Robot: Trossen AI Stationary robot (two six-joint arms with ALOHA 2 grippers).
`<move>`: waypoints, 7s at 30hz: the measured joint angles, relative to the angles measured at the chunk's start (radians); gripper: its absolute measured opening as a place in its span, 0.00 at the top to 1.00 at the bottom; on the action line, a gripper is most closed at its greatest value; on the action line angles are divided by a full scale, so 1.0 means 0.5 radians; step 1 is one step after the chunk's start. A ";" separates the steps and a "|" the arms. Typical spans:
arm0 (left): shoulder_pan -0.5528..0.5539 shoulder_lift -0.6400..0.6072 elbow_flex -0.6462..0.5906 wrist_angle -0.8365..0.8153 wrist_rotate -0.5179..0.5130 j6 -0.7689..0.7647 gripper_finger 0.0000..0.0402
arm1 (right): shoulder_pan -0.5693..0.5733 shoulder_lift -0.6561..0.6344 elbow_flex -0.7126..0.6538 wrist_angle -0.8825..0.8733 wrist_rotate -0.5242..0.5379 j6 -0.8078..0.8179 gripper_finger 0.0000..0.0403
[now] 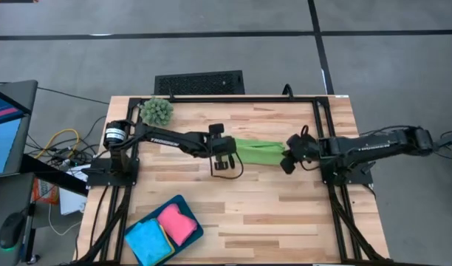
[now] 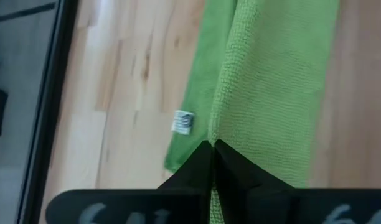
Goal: Fold microfiber towels
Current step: Fold the green microfiber towel
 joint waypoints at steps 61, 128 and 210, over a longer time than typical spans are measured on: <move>0.300 -0.076 -0.593 0.899 0.601 -0.953 0.97 | -0.392 0.219 -0.343 0.590 -0.023 0.446 0.77; -0.425 0.128 -0.565 0.936 0.554 -2.139 0.95 | 0.561 0.441 -0.163 0.924 0.244 1.040 0.77; -0.035 0.540 0.156 0.721 0.972 -0.860 1.00 | 0.259 0.214 0.121 -0.144 -0.126 1.177 0.49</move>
